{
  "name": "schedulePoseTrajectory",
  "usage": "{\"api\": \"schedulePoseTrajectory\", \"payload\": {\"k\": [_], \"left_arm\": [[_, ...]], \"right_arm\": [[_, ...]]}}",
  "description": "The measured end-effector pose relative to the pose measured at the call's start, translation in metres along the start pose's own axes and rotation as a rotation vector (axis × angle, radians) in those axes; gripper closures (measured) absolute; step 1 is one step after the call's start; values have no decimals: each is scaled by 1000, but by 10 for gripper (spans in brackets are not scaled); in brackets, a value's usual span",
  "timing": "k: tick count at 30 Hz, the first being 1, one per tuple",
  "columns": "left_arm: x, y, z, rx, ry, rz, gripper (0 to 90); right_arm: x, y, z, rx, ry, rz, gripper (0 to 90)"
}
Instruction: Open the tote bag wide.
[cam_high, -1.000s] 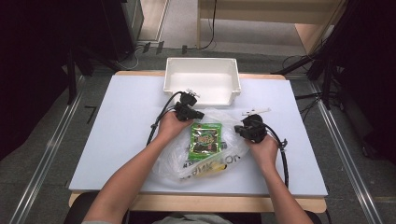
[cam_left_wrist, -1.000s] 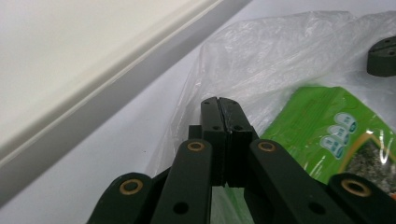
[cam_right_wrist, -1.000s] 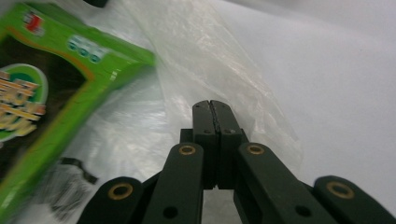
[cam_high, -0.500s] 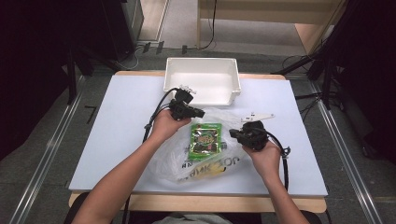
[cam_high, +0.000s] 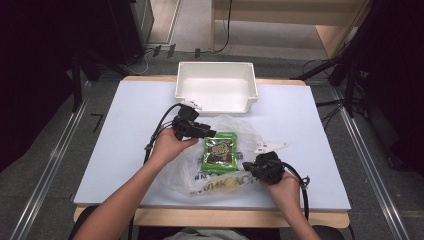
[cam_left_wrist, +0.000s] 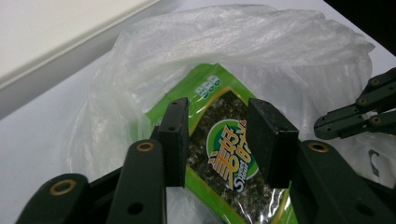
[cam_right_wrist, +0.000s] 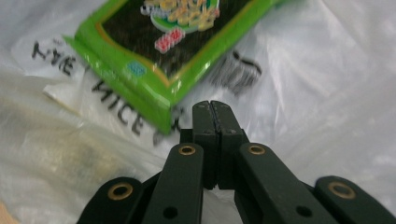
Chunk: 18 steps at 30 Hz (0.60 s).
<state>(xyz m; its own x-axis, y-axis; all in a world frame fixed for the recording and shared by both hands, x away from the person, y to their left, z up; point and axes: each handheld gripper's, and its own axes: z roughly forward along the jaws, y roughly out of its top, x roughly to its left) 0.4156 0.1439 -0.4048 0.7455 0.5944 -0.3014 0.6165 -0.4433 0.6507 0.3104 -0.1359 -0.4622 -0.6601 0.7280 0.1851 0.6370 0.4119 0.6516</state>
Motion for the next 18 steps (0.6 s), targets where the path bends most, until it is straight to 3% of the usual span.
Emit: {"api": "schedulePoseTrajectory", "payload": {"k": [4,7,18], "left_arm": [[-1,-7,-6,-18,-28,-19,552],[-2,-13,-8,-6,-33,-29,496],[-9,-23,-17,6,-29,-14,428]], "right_arm": [[0,-6,1,13,4,16,900],[1,-9,3,34,4,15,900],[0,21,-12,-60,7,19,834]]}}
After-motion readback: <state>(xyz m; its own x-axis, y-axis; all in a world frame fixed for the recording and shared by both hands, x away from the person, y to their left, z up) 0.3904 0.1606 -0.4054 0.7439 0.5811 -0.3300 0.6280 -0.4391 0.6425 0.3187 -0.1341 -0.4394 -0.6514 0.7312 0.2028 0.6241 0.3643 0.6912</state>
